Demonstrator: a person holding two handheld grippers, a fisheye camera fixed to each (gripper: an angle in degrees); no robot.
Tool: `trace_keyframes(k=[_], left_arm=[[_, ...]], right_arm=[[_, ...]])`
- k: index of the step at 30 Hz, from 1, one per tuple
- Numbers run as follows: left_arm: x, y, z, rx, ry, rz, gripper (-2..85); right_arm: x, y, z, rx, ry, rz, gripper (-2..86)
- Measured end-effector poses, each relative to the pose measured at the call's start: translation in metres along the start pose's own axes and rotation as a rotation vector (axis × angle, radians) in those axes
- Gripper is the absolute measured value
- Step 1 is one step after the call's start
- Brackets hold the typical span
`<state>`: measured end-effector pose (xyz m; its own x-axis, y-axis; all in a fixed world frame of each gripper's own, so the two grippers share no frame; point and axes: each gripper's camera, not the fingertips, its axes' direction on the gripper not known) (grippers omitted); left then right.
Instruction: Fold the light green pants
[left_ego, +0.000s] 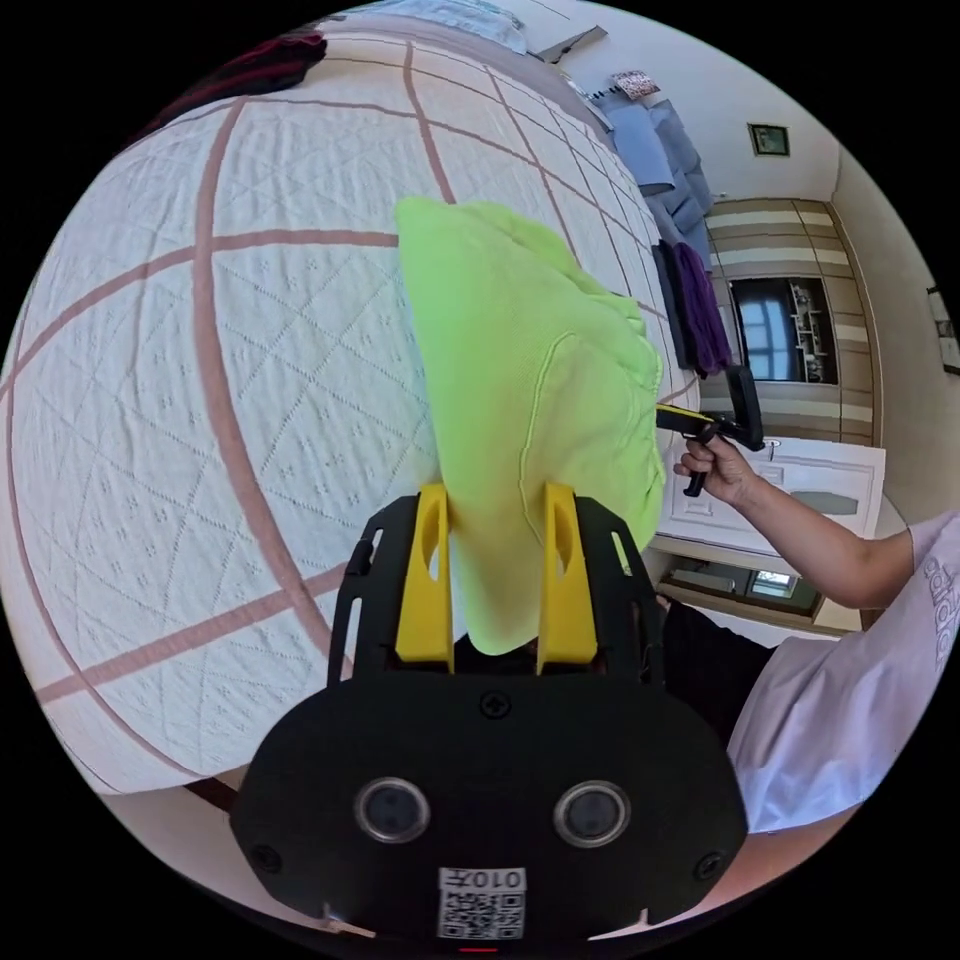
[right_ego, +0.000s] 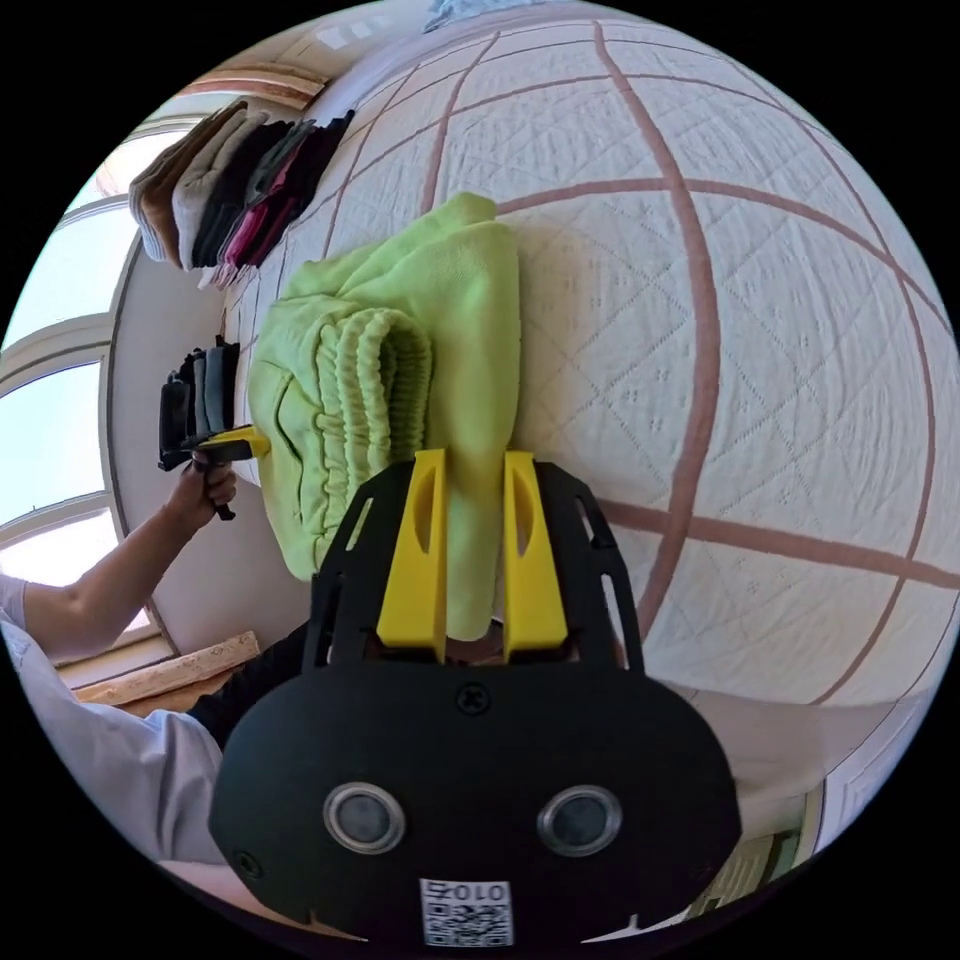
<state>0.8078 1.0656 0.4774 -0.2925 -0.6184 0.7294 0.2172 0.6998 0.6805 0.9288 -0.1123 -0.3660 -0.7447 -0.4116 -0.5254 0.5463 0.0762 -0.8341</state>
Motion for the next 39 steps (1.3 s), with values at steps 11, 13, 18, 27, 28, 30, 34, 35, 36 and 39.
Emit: trace_keyframes(k=[11,13,18,27,28,30,34,35,36,39], left_arm=[[0.017,-0.051,0.03,-0.048,0.006,-0.076,9.2],[0.032,-0.062,0.027,-0.065,-0.04,-0.061,8.9],[0.07,-0.105,0.014,-0.109,-0.084,0.068,8.0],[0.204,-0.258,0.076,-0.222,-0.162,0.427,6.2],[0.232,-0.285,0.096,-0.237,-0.174,0.486,5.9],[0.278,-0.329,0.129,-0.259,-0.19,0.572,5.4],[0.391,-0.443,0.2,-0.249,-0.225,0.719,3.4],[0.422,-0.477,0.218,-0.243,-0.232,0.755,2.7],[0.438,-0.494,0.228,-0.244,-0.232,0.771,2.4],[0.509,-0.566,0.299,-0.278,-0.266,0.875,1.3]], right_arm=[[-0.028,0.028,-0.09,-0.127,-0.022,-0.042,3.1],[-0.041,0.04,-0.113,-0.133,0.01,-0.036,3.3],[-0.055,0.095,-0.198,-0.05,-0.007,0.018,3.5],[0.016,0.208,-0.343,0.257,-0.107,0.199,4.2],[0.027,0.215,-0.355,0.279,-0.11,0.209,4.2],[0.074,0.239,-0.407,0.388,-0.131,0.24,4.4],[0.142,0.267,-0.494,0.569,-0.088,0.266,4.5],[0.162,0.276,-0.521,0.63,-0.08,0.272,4.5],[0.182,0.283,-0.542,0.699,-0.126,0.286,4.4],[0.24,0.285,-0.566,0.804,-0.075,0.368,4.4]])
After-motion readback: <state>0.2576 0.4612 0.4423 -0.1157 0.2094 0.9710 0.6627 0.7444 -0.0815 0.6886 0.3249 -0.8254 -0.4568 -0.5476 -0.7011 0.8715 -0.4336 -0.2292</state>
